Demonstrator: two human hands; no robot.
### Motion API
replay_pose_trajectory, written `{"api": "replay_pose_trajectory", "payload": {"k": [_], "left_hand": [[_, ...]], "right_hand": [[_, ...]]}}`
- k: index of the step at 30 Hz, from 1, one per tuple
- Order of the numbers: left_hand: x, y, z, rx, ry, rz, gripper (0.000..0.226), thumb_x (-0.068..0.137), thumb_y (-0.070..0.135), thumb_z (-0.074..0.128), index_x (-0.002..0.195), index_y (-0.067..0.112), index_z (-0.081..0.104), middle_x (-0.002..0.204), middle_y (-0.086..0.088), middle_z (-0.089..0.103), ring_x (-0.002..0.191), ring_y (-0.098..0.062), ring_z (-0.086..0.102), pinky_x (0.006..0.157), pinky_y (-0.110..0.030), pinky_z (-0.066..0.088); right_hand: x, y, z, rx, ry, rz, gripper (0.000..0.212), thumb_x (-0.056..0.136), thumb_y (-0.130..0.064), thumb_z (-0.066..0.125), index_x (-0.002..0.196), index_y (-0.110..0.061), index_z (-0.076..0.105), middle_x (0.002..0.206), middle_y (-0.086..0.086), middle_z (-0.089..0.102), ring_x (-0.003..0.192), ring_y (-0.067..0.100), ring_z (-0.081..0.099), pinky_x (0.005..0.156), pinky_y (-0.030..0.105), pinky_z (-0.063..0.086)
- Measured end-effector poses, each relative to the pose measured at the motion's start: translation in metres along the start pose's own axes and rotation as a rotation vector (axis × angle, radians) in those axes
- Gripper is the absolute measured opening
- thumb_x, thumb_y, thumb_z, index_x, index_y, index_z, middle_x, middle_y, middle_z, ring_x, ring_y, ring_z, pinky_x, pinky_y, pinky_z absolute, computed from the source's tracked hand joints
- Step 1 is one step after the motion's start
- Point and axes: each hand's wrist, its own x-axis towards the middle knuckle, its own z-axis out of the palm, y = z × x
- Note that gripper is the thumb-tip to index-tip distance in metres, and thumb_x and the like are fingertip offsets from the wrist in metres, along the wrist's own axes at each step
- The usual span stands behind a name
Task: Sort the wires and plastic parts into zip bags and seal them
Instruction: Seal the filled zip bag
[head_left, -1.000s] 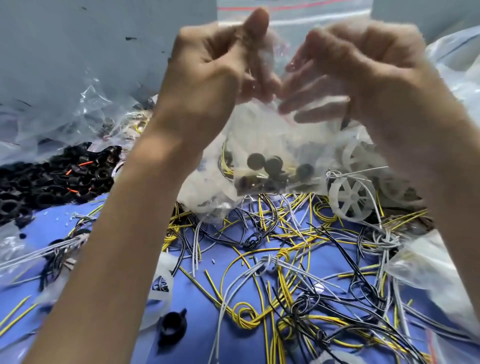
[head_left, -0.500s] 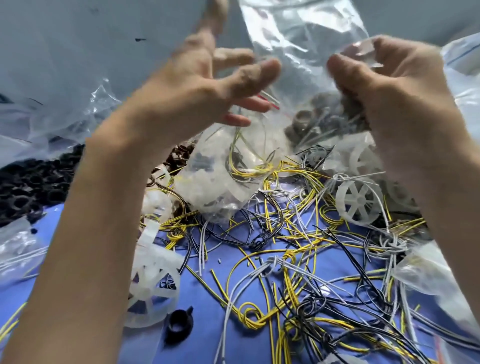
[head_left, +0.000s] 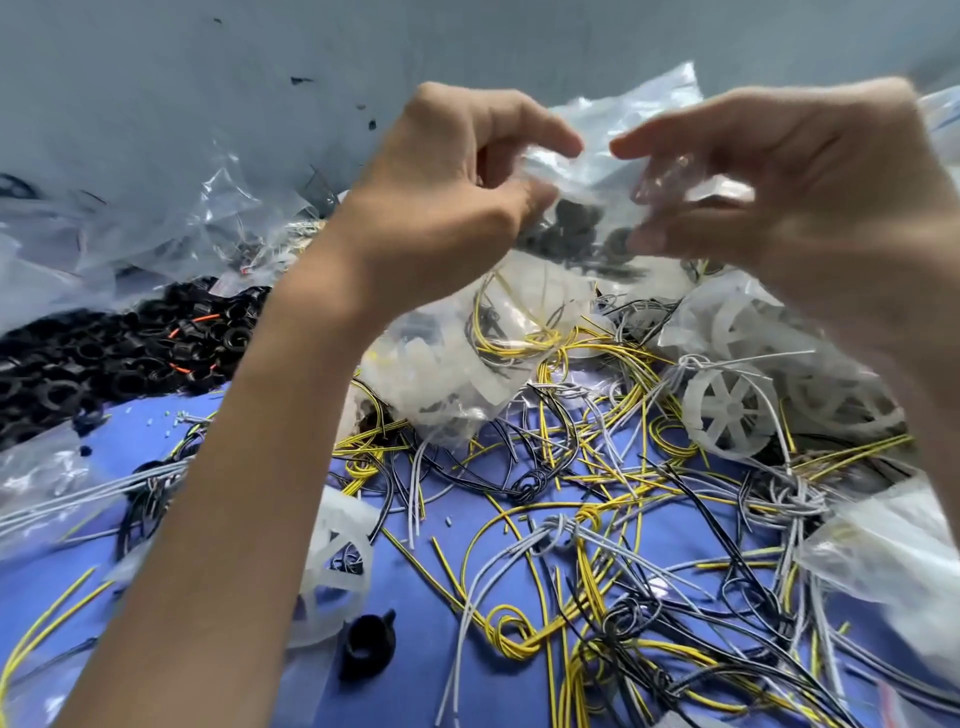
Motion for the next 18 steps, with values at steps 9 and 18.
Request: {"api": "replay_pose_trajectory", "payload": {"k": [9, 18], "left_hand": [[0.001, 0.011, 0.019, -0.075, 0.063, 0.214, 0.002, 0.094, 0.013, 0.052, 0.093, 0.014, 0.050, 0.089, 0.004, 0.059, 0.078, -0.004, 0.059, 0.070, -0.026, 0.049], [-0.001, 0.006, 0.015, -0.370, -0.030, 0.111, 0.009, 0.092, 0.012, 0.056, 0.096, 0.018, 0.051, 0.072, 0.014, 0.059, 0.065, 0.001, 0.061, 0.058, -0.016, 0.048]], "right_hand": [[0.002, 0.002, -0.002, -0.221, 0.303, 0.037, 0.024, 0.083, -0.037, 0.065, 0.103, -0.031, 0.053, 0.108, 0.005, 0.056, 0.090, 0.000, 0.050, 0.070, 0.005, 0.040], [-0.002, -0.006, 0.008, 0.223, 0.040, 0.127, 0.015, 0.084, -0.016, 0.068, 0.097, -0.012, 0.064, 0.082, 0.000, 0.074, 0.068, 0.016, 0.071, 0.055, 0.022, 0.054]]}}
